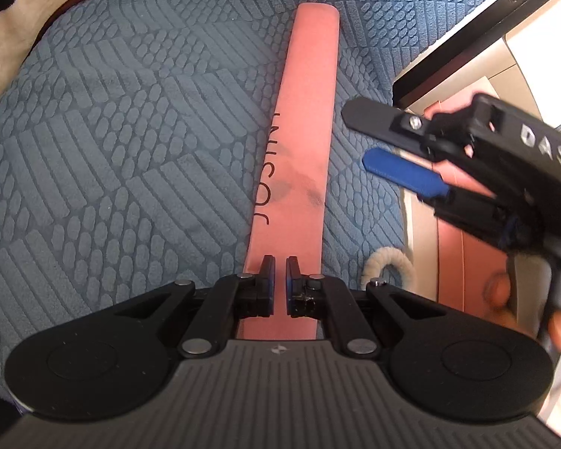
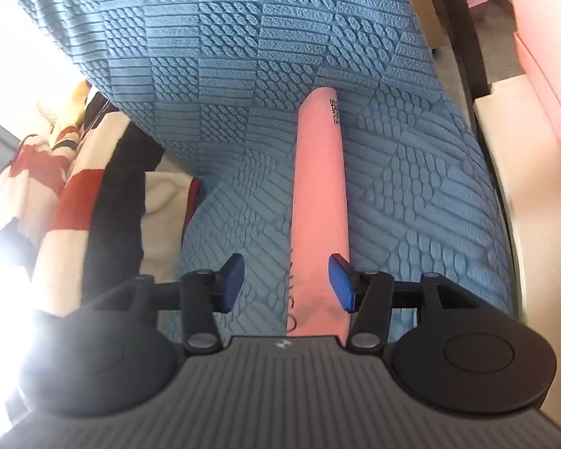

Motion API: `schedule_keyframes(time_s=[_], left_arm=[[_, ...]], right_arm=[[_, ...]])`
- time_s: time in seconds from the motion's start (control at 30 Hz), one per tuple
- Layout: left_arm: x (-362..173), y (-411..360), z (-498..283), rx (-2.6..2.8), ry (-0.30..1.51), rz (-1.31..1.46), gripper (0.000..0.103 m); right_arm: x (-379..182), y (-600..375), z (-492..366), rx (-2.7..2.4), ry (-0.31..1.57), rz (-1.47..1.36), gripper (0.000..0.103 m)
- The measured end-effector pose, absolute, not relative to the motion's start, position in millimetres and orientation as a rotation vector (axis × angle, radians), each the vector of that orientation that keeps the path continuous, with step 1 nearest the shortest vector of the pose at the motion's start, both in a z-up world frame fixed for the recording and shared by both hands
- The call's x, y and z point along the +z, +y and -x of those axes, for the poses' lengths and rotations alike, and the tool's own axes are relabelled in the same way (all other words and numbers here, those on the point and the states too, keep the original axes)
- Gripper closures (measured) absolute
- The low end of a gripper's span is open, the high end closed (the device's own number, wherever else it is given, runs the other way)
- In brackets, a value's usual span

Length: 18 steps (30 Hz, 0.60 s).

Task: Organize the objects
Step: 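Slide the pink strip off the white sheet with the right gripper while the left gripper holds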

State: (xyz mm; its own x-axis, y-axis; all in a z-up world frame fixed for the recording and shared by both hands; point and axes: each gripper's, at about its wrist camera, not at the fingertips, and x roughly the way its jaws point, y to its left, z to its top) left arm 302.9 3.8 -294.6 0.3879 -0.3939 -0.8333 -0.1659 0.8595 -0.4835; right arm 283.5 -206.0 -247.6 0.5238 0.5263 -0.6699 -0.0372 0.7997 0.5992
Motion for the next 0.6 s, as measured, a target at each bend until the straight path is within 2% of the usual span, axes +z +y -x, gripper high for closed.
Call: schedule_keyframes(time_s=[0.33,0.6], left_arm=[[-290,6,-298,-0.158,1.184,0.534,0.096],[-289,6,-302,-0.164,1.189,0.532,0.096]], right_arm=[[-266,-188,-350,0.319,0.983,-0.388,0.049],[-280,-186,-379,0.324,0.957,-0.408,0.05]])
